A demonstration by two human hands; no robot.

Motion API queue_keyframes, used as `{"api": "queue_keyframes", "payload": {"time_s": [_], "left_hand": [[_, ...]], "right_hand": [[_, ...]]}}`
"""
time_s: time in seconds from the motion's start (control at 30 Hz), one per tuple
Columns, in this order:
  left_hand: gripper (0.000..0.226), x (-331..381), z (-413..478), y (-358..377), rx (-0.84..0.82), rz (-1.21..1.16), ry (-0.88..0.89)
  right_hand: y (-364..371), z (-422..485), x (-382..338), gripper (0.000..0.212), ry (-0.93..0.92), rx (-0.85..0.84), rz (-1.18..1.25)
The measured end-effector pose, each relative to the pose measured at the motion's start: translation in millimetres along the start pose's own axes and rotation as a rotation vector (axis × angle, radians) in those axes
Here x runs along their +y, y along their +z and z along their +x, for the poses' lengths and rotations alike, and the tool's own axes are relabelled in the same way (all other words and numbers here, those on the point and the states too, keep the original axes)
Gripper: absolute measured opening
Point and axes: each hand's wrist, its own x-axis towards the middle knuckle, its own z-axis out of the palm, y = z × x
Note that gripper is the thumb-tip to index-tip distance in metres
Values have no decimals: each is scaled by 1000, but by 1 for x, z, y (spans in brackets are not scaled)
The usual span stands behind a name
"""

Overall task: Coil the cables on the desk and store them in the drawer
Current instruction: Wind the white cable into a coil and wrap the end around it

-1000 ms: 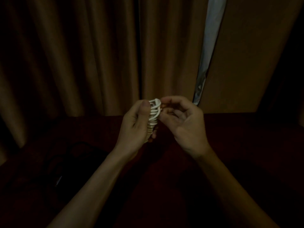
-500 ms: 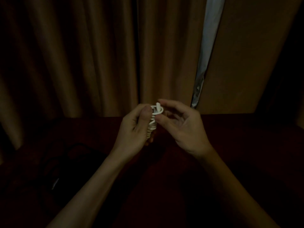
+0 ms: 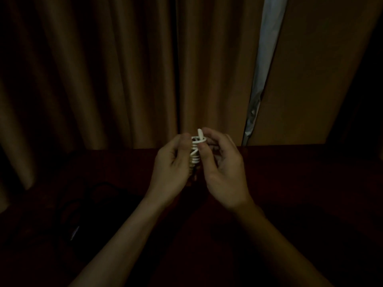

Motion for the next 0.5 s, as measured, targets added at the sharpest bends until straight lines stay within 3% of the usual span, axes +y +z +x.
{"api": "queue_keyframes", "payload": {"time_s": [0.1,0.17,0.23,0.5], "left_hand": [[61,-2,3,-2,-90,-104,-178],[45,-4,5,-3,-180,-189,-277],[32,-7,6,-3,-226,-203,-291],[40,-11,6,-8,-144,-166,-263]], "right_hand": [[-6,4,-2,28,95,-85,48],[-11,7,-4,27,146,-119,69],[-16,9,-4,31,169,-164,64],[-22,12,5,51,244,-258,103]]}}
